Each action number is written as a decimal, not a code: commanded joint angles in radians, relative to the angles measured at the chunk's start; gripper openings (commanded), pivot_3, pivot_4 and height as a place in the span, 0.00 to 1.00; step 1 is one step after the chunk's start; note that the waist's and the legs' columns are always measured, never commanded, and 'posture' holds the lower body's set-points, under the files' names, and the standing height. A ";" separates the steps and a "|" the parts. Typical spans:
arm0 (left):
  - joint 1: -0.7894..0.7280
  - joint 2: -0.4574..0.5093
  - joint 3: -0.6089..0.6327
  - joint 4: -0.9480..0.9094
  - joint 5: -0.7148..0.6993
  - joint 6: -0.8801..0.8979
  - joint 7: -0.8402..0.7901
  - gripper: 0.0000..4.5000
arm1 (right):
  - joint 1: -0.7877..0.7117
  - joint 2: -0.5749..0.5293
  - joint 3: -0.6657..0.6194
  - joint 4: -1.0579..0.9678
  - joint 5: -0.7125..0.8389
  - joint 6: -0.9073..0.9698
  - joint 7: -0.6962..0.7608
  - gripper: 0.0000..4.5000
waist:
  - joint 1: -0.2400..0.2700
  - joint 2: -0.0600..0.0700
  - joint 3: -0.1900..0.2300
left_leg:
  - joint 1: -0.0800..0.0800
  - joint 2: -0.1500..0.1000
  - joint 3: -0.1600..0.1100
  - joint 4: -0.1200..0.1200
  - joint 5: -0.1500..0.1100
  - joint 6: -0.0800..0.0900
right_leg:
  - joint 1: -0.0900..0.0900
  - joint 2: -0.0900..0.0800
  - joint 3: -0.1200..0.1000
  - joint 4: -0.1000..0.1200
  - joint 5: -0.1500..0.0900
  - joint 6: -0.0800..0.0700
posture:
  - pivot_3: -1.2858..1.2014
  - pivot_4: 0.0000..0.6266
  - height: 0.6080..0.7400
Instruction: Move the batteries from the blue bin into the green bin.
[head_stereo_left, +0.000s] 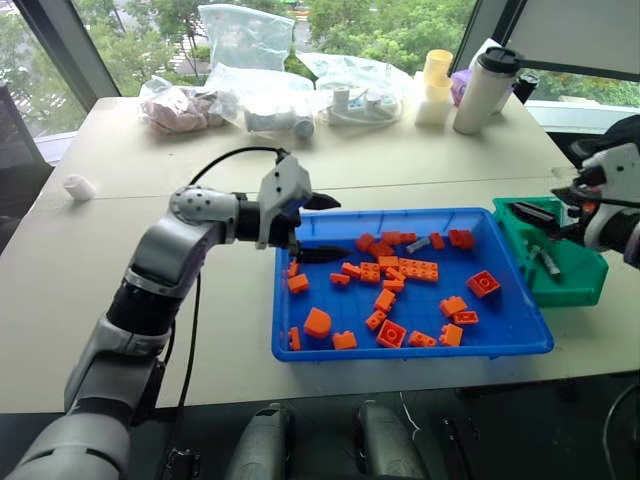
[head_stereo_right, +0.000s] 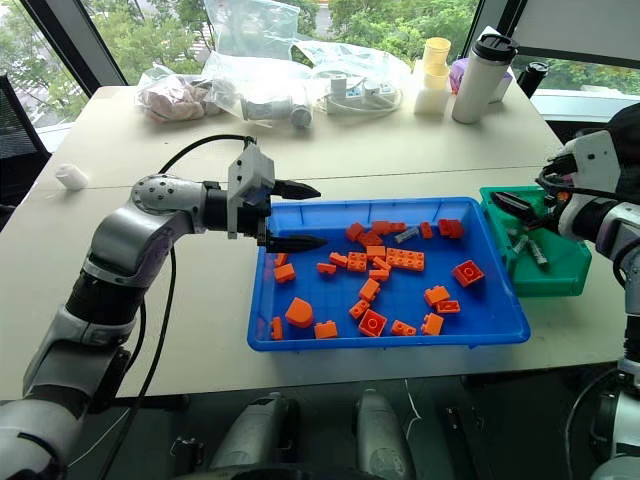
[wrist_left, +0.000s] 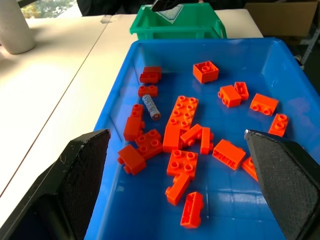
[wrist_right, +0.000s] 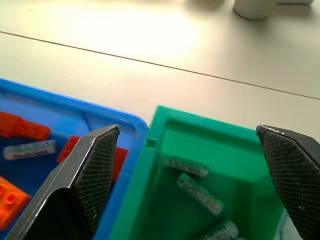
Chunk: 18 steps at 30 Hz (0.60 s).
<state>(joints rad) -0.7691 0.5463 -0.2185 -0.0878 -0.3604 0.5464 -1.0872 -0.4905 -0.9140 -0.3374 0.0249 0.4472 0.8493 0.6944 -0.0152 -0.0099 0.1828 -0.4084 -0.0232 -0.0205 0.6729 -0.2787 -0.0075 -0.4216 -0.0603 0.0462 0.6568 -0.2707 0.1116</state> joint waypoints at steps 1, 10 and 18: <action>0.008 0.037 0.040 -0.063 -0.021 0.023 -0.007 1.00 | -0.016 0.031 0.050 -0.137 0.045 0.023 0.014 0.99 | 0.001 0.000 0.000 | 0.000 0.000 0.000 0.000 0.000 0.000 | 0.000 0.000 0.000 0.000 0.000 0.000 | 0.52 0.24 1.00; 0.038 0.115 0.059 -0.145 -0.046 0.078 -0.003 1.00 | 0.011 0.022 0.373 -0.086 -0.159 -0.212 0.125 0.99 | 0.003 0.000 0.000 | -0.002 -0.001 -0.001 0.004 -0.001 0.002 | 0.000 -0.001 -0.001 0.000 0.000 0.000 | 0.52 0.24 1.00; 0.054 0.122 0.062 -0.169 -0.051 0.094 0.020 1.00 | -0.177 0.062 0.525 0.238 -0.293 -0.425 0.298 0.99 | 0.000 0.000 0.000 | -0.002 0.000 0.000 0.005 -0.001 0.002 | 0.000 0.000 -0.001 0.001 0.000 0.000 | 0.52 0.24 1.00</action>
<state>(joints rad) -0.7126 0.6646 -0.1803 -0.2208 -0.4032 0.6433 -1.0742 -0.6393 -0.8642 0.1809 0.2227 0.1800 0.4761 0.9660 -0.0149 -0.0099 0.1831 -0.4103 -0.0235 -0.0209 0.6778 -0.2798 -0.0059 -0.4219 -0.0605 0.0452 0.6575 -0.2707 0.1116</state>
